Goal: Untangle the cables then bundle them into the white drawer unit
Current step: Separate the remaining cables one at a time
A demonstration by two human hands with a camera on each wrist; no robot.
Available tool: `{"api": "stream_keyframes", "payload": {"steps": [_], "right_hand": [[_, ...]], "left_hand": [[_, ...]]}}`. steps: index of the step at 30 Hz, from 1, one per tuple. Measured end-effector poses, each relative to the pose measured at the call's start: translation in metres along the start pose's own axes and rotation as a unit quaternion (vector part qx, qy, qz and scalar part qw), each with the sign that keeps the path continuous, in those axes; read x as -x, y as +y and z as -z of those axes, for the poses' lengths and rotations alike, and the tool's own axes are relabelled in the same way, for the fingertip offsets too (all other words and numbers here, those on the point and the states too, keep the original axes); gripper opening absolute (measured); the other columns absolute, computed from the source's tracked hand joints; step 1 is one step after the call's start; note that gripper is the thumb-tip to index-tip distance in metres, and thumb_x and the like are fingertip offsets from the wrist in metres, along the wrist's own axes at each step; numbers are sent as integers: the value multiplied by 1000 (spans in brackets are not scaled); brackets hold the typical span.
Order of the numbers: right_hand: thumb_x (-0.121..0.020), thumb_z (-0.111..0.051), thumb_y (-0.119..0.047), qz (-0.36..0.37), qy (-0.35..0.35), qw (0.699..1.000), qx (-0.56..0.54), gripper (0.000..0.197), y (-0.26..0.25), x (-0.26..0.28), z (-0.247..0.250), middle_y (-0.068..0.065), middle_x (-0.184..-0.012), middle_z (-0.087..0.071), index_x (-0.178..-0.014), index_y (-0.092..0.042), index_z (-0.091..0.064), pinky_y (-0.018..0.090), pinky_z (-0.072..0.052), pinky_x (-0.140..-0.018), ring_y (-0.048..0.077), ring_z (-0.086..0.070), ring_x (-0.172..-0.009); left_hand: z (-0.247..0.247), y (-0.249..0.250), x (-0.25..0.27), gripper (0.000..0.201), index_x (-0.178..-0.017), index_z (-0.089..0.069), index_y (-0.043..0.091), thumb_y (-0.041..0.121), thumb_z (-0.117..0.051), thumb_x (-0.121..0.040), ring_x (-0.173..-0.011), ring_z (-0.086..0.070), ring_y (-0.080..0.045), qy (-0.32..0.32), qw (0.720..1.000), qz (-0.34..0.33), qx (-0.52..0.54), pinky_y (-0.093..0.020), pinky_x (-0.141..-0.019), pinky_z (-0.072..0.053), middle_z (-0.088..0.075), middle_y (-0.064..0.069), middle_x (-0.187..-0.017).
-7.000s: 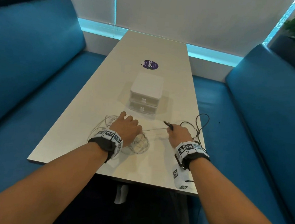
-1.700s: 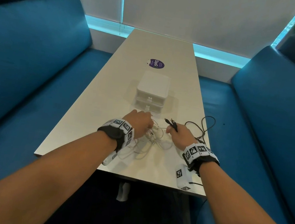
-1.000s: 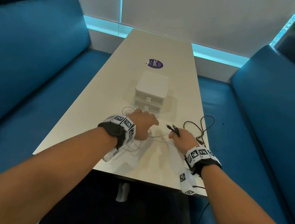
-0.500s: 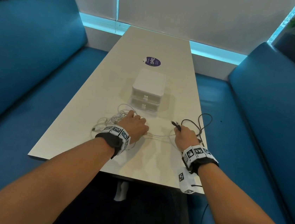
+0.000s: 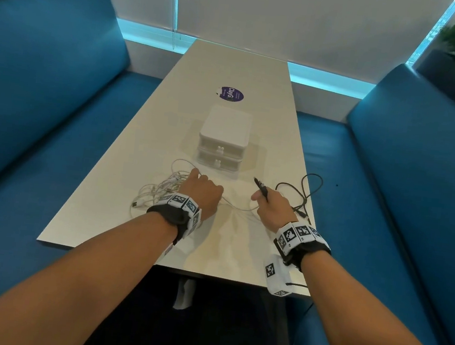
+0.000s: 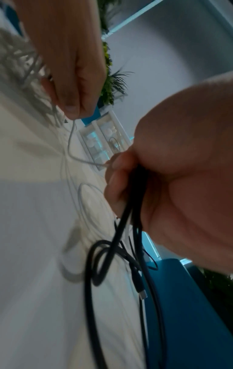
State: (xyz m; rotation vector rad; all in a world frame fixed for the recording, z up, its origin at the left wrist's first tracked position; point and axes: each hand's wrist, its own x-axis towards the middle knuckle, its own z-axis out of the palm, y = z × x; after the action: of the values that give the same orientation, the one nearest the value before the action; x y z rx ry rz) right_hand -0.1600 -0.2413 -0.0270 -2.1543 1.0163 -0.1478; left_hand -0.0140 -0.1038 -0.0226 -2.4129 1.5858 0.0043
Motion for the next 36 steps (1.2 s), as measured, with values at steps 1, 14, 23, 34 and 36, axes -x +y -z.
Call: {"api": "stream_keyframes", "payload": {"steps": [1,14,23,34,36], "right_hand": [[-101,-39,-27,-9,-11,1000,-8,24,-1,0,-1,0,-80,-61,-99,-23,-63,35,-51,-72,25,-63,-77],[-102,-42,-29,-95,7,994,-60,23,-3,-4,1,-2,-65,-72,-112,-17,-59,27,-47,-58,12,-60,-58],[-101,-41,-24,-114,-10,983,-141,21,-4,-8,-13,-1,-80,-77,-106,-11,-57,31,-52,-65,14,-61,-58],[-102,-42,-38,3,-43,997,-69,34,-18,0,-28,2,-77,-66,-105,-12,-65,38,-49,-75,23,-60,-73],[-104,-39,-35,27,-53,997,-55,28,-20,4,-29,0,-78,-60,-107,-16,-61,35,-45,-72,22,-57,-75]], "left_hand": [[1,2,0,20,-108,-57,19,21,-39,-99,-101,-55,-27,3,1000,-3,5,-46,-105,-28,-63,-4,-92],[1,-4,0,11,-100,-46,17,17,-35,-98,-64,-43,-24,22,997,42,55,-44,-96,-31,-39,4,-62],[-1,12,0,14,-108,-50,14,22,-39,-103,-77,-54,-29,37,994,-24,97,-41,-91,-33,-68,-9,-91],[-7,12,-2,18,-109,-50,14,26,-37,-106,-75,-58,-31,55,989,-42,133,-38,-79,-30,-68,-9,-88],[-6,12,-3,20,-115,-51,16,27,-35,-107,-83,-62,-32,59,986,-51,149,-38,-82,-32,-69,-9,-91]]}}
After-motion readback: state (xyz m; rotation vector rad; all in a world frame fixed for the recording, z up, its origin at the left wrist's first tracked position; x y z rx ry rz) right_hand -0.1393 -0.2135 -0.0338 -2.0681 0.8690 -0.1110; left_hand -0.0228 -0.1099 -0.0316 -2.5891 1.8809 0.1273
